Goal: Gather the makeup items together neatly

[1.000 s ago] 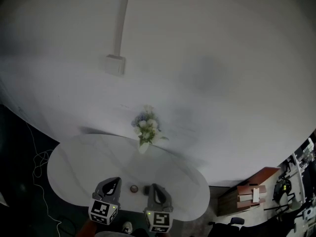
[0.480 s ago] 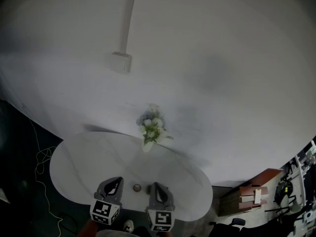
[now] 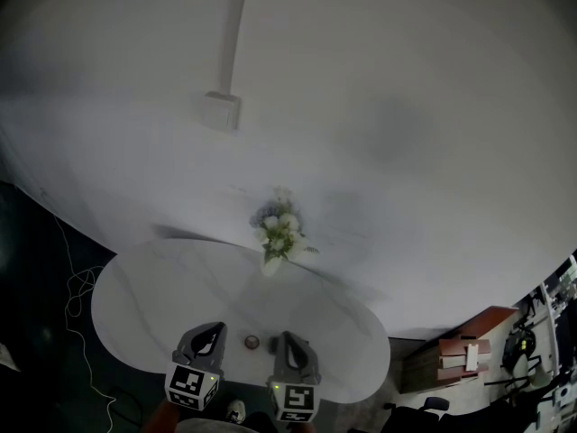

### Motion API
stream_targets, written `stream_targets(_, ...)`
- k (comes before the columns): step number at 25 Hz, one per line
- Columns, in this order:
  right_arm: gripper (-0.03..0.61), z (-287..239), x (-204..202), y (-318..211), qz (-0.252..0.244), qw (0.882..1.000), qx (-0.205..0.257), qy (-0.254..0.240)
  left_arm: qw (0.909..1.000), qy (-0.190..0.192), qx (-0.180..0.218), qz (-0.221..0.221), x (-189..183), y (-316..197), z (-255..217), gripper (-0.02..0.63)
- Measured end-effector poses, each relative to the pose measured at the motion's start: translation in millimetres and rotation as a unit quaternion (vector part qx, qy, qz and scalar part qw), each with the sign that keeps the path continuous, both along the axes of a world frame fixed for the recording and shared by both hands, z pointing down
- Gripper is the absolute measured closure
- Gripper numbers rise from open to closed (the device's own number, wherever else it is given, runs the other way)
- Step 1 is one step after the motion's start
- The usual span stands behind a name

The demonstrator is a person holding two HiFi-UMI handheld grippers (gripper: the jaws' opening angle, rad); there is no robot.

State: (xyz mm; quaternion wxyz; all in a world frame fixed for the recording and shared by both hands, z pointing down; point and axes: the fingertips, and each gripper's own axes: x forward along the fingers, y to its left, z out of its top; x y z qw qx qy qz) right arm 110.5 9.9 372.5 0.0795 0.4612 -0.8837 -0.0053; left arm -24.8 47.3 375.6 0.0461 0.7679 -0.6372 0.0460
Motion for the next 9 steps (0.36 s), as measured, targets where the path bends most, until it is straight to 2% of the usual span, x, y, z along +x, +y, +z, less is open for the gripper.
stream_targets(9,0.574,-1.5,2.5,-1.5,0.001,1.000,0.001,-0.002,1.0000,-0.001,0.001,0.000,0.7,-0.4,-5.0,0.603)
